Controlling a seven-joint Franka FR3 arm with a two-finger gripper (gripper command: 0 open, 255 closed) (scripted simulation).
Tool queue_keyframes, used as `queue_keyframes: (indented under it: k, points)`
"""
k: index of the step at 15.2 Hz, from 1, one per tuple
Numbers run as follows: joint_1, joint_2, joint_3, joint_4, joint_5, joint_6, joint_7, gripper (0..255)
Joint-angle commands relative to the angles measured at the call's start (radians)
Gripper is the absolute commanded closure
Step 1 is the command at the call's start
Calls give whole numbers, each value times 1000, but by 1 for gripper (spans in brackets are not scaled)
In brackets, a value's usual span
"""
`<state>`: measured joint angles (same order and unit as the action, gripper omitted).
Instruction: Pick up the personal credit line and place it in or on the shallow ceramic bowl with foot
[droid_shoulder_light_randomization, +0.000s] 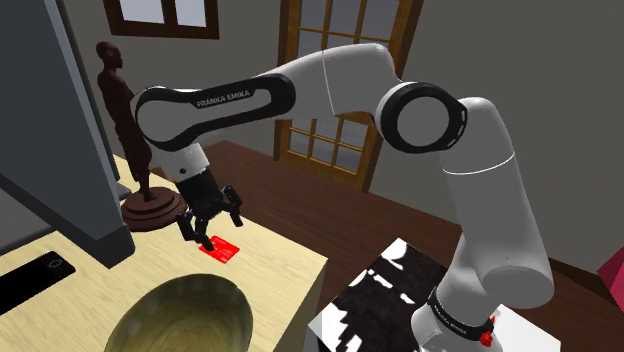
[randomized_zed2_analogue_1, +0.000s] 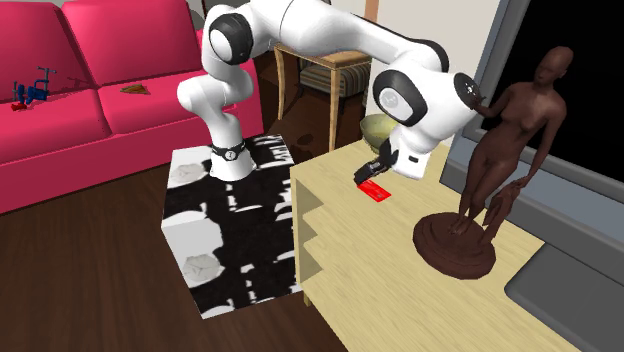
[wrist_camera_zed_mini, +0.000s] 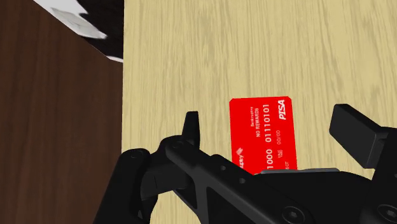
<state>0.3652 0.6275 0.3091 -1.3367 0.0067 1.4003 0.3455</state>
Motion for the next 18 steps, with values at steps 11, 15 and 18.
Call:
queue_keyframes:
  k: [11,15,18]
  points:
    - [0,-14,5,-121,8,95,-1,0]
    - [0,-14,5,-121,8,95,-1,0]
    - [0,-15,6,-123,8,96,0,255]
